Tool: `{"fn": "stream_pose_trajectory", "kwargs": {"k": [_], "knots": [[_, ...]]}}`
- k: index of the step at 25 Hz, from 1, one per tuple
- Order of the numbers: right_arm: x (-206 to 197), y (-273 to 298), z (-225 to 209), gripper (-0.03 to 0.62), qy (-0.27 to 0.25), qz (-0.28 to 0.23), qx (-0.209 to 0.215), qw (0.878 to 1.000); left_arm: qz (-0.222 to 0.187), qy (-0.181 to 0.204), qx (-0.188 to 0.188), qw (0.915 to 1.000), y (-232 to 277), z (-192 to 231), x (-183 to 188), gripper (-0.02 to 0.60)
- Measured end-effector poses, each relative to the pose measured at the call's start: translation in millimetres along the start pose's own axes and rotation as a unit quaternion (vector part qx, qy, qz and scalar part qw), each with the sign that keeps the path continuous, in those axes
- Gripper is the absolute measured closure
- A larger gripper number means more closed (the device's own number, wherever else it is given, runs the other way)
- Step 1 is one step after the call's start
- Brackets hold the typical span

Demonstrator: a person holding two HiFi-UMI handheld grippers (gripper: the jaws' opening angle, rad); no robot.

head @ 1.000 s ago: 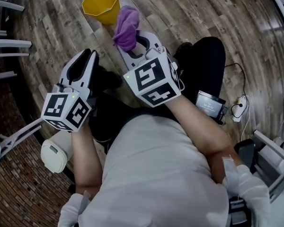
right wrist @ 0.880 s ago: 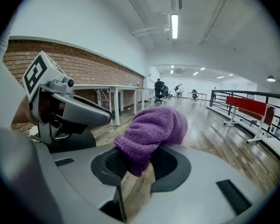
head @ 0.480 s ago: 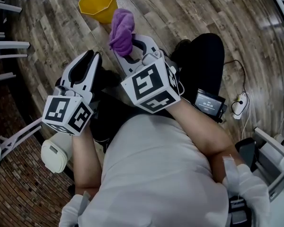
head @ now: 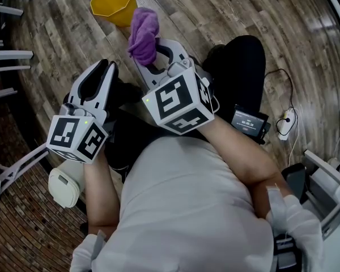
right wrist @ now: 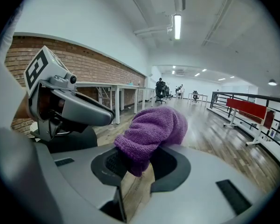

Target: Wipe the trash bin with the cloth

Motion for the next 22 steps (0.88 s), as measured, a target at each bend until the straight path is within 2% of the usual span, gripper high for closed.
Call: {"fn": "stream_pose_trajectory", "kwargs": {"k": [22], "knots": [[-4.7,1.1,0.9,0.488,-0.009,0.005,-0.005,1.0,0.007,-0.004,-0.005,1.0,3.3,-1.1,-4.5,0.5]]}}
Point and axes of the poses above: the fingertips, and each gripper's own axes: y forward along the fingers, z to its left, x out of its top, the point moved 4 cm from there along -y, backward along the fingers, and after that the axes turned 15 degrees about -y, right-handed, at the moved point
